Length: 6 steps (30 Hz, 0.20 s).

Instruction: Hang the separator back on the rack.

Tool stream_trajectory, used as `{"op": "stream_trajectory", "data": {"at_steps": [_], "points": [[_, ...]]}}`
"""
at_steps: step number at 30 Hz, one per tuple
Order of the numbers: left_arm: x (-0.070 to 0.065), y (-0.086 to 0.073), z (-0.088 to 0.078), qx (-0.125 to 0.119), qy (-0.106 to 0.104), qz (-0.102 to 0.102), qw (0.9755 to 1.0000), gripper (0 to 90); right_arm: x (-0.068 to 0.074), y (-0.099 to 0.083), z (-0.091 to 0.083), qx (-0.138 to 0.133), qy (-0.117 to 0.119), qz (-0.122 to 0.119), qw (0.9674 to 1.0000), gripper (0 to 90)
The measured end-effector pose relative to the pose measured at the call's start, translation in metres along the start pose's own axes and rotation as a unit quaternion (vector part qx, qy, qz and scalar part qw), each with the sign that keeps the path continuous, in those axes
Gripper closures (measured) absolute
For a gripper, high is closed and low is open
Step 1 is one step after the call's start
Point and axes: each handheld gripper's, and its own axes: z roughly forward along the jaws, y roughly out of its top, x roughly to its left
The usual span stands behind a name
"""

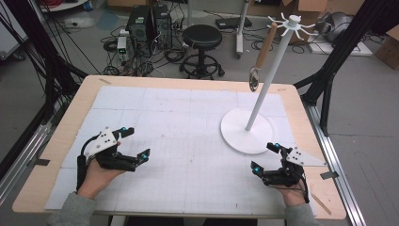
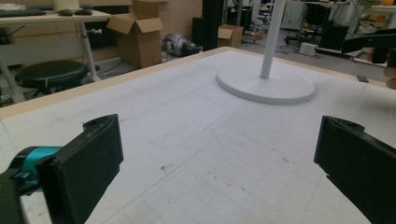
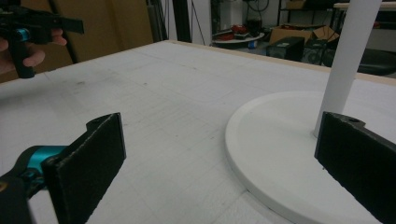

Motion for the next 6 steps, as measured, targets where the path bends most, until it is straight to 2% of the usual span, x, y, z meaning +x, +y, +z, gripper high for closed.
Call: {"op": "stream_trajectory", "data": {"at_steps": [6], "points": [[0.0031, -0.0017, -0.0074, -0.012, 0.011, -0.008, 0.9998, 1.8, -0.0023, 0.0000, 0.0083, -0.002, 0.009, 0.002, 1.0000, 1.0]]}}
